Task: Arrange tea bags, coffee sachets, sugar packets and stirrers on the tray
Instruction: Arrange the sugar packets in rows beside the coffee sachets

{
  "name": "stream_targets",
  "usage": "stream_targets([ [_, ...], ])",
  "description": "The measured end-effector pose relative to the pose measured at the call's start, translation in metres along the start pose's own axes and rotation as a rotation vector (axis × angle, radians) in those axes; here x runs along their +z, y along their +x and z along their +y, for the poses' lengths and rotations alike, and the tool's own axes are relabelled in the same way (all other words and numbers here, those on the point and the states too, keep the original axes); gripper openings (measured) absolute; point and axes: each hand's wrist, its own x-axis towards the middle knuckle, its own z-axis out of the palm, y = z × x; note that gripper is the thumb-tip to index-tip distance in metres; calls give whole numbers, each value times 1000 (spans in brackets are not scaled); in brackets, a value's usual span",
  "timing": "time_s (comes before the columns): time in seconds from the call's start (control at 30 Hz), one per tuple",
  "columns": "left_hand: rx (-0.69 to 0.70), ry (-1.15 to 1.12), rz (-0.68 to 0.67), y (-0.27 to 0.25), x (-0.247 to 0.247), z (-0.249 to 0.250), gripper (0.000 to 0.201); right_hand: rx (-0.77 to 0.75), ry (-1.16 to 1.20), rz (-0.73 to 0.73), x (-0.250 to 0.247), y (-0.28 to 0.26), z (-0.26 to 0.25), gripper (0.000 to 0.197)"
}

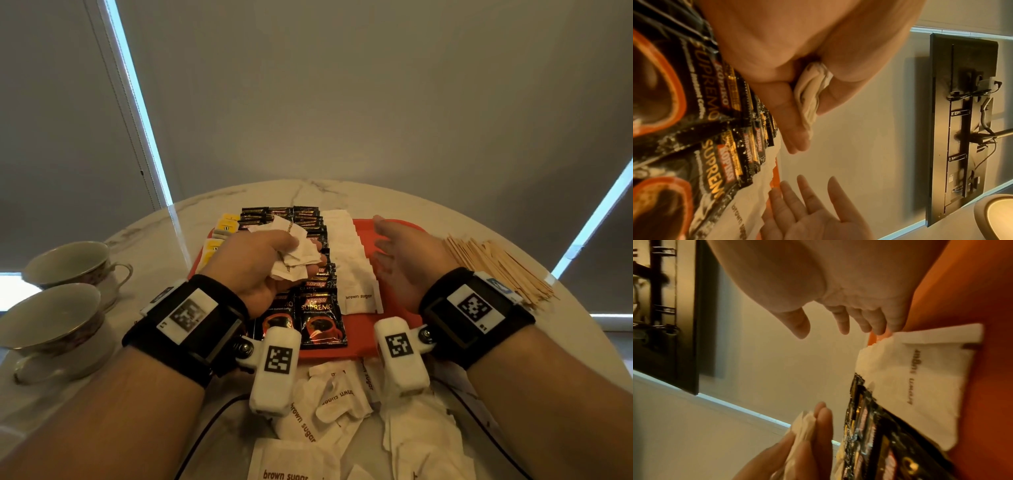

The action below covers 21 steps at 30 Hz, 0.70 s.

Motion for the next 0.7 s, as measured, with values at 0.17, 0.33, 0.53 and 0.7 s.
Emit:
stream_targets([
  [0.17, 18, 55, 1, -2, 2, -2, 21, -205, -122, -93, 15, -1, -12, 23],
  [0.33, 90, 213, -101, -3, -1, -6, 43, -244, -187, -302, 29, -9, -6, 17],
  [0.53, 139, 215, -26, 3, -3, -6, 45, -180, 12, -344, 20, -11, 6, 16],
  [0.7, 171, 133, -4, 1, 0, -3, 29, -187, 36, -295, 19, -11, 11, 28],
])
